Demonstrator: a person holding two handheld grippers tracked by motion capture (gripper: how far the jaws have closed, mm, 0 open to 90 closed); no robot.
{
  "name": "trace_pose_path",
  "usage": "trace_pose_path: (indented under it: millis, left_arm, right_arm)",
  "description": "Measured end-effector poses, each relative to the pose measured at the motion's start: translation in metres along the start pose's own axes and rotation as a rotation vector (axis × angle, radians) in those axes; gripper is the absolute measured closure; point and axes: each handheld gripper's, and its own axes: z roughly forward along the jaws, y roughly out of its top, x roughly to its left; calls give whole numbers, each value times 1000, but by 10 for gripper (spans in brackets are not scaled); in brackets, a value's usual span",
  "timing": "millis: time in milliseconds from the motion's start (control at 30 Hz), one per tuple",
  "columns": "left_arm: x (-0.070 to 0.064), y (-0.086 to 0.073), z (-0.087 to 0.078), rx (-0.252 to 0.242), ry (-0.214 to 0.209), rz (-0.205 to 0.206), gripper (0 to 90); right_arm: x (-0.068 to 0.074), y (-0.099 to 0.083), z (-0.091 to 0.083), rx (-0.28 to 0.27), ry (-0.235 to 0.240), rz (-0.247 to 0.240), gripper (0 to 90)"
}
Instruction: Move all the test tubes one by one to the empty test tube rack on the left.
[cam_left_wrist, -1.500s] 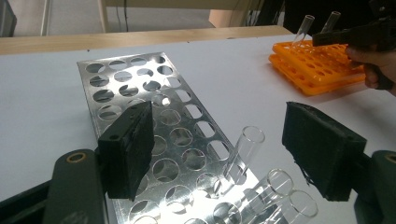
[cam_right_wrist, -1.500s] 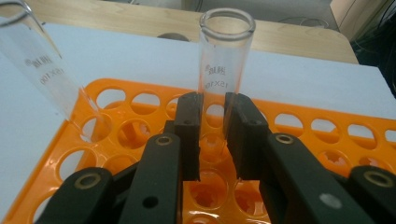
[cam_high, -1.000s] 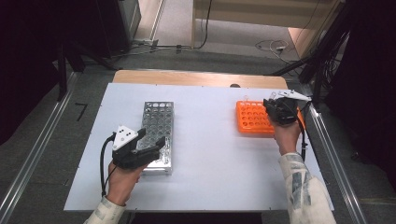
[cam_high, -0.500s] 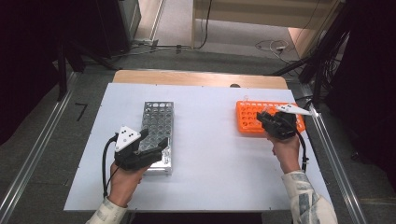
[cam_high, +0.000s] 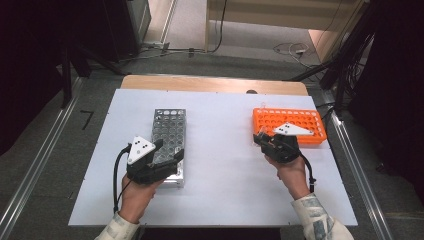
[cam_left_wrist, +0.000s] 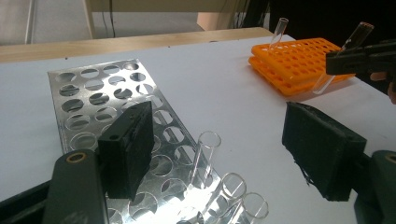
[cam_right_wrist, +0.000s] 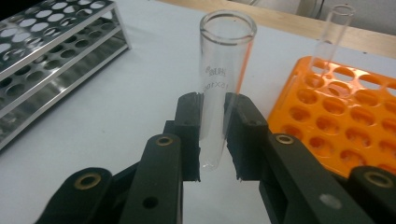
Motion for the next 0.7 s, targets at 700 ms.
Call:
trace_pose_path:
  millis: [700]
  left_arm:
    - [-5,0,0,2,-12,13,250]
  right_arm:
    - [40,-5,7,24,95,-66,727]
